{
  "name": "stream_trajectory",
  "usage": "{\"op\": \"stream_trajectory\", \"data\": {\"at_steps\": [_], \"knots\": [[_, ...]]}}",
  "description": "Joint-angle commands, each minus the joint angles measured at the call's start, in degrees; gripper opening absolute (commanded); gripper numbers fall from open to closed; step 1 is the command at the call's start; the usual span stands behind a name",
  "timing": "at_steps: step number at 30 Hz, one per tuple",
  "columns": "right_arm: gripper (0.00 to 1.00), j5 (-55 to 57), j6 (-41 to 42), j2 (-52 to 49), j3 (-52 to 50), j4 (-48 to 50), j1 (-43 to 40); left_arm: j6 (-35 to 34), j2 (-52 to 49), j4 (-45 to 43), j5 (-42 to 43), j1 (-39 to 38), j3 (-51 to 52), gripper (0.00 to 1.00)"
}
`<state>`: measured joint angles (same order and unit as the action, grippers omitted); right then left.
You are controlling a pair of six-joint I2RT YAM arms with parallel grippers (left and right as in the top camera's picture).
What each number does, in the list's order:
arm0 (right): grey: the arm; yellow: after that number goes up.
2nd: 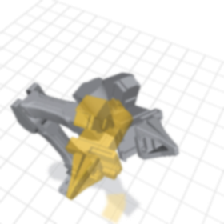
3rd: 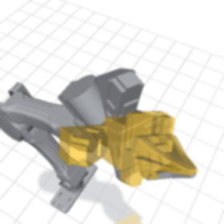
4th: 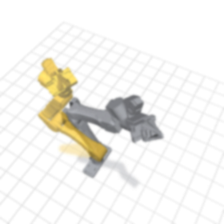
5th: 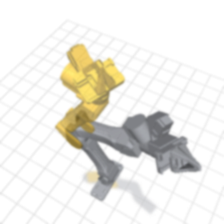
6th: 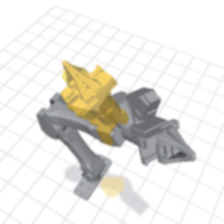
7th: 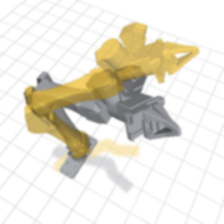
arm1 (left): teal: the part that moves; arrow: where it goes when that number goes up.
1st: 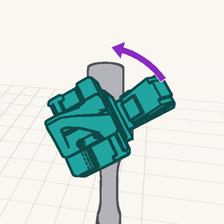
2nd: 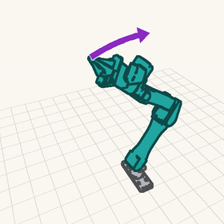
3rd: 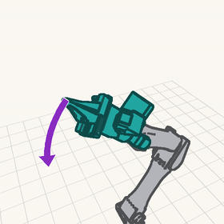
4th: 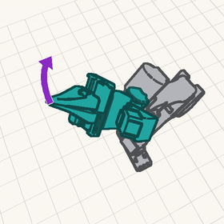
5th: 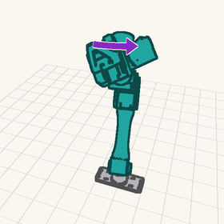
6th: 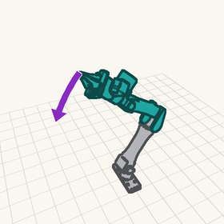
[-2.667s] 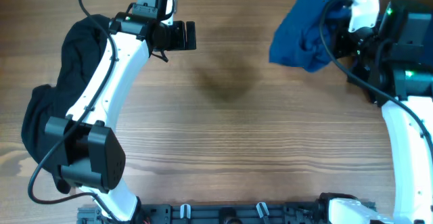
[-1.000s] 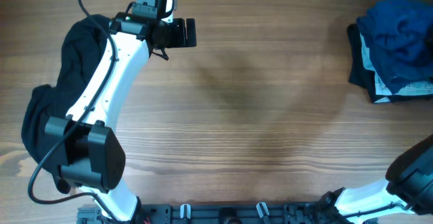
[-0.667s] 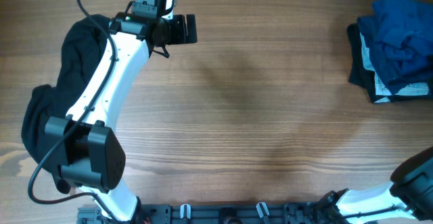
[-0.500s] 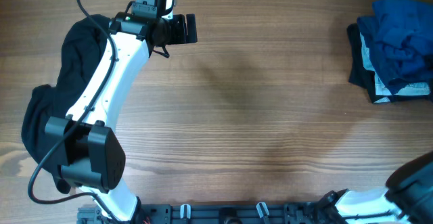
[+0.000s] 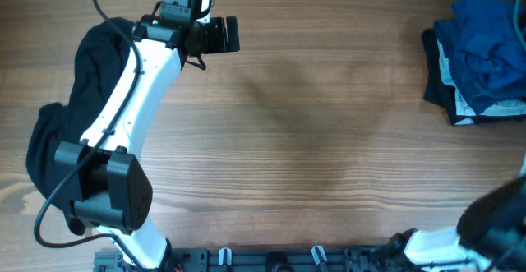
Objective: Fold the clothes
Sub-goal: 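Lower the teal shirt onto the folded clothes stack and open the right gripper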
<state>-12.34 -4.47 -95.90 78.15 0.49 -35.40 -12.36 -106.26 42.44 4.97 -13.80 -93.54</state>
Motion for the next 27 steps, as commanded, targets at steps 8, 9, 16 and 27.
{"op": "stream_trajectory", "data": {"at_steps": [8,9,16,27], "knots": [[1.0,8.5,3.5,-25.6,-0.2,1.2,0.1,-0.5,0.8,-1.1,0.1,0.2,-0.2,1.0],[1.0,8.5,4.7,-27.7,-0.3,0.7,0.1,-0.5,0.8,-1.3,0.1,0.2,-0.2,1.0],[1.0,8.5,6.0,-26.0,-0.2,-1.0,0.1,-0.5,0.8,-1.4,0.0,0.2,-0.2,1.0],[1.0,-2.3,6.0,9.0,-0.2,-5.4,0.2,-0.1,0.8,-1.6,-0.3,0.2,-0.2,1.0]]}}
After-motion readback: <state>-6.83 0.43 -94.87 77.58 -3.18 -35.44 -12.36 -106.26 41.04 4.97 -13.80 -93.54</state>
